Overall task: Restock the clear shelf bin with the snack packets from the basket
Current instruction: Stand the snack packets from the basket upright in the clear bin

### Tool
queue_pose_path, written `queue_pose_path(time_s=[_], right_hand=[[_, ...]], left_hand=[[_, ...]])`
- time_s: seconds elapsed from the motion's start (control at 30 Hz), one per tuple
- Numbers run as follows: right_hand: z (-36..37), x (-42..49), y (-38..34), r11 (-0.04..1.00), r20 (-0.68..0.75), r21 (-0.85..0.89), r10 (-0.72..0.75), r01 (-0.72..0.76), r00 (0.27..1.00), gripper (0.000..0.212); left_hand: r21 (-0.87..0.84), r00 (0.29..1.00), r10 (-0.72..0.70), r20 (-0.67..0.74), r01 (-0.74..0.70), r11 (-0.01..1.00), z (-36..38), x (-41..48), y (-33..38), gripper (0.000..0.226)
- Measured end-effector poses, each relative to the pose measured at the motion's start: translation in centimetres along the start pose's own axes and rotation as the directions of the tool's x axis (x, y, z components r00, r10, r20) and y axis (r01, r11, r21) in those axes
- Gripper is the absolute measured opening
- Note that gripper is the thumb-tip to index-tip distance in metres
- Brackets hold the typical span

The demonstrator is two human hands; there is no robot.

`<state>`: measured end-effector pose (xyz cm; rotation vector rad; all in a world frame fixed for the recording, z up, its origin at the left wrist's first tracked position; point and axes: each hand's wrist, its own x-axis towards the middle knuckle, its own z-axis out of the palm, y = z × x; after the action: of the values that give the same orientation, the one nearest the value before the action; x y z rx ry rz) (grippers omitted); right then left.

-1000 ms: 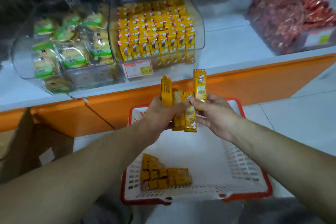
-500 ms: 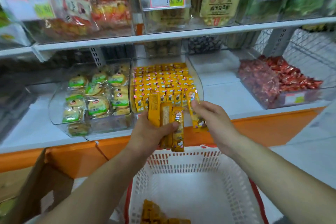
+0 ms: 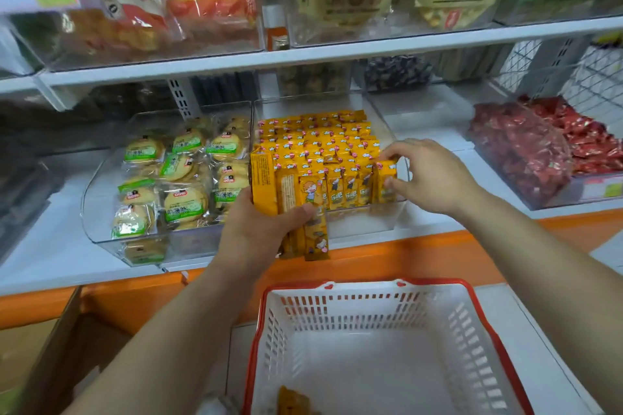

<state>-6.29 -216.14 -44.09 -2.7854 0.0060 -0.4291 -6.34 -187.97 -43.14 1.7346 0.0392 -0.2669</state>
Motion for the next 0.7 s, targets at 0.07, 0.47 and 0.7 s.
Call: queue_pose_path(time_s=[0.07, 0.47, 0.7], right_hand=[[0.4, 0.4, 0.2, 0.995, 0.054, -0.094, 0.033, -0.028, 0.998, 0.037], [-1.0, 0.9, -1.5, 0.910, 0.159, -0.413, 0.037, 0.032, 0.987, 0.047], [-1.8, -2.1, -7.1, 0.783, 0.175, 0.597, 0.087, -0.176, 0.981, 0.030]], left_hand=[[0.000, 1.000, -0.011, 0.004, 0.011, 1.000, 0.1, 0.2, 0.0, 0.049], [-0.004, 0.997, -0.063, 0.036, 0.063, 0.998, 0.9, 0.2, 0.1, 0.049], [-0.047, 0.994, -0.029, 0.107, 0.034, 0.998, 1.8, -0.8, 0.5, 0.056]])
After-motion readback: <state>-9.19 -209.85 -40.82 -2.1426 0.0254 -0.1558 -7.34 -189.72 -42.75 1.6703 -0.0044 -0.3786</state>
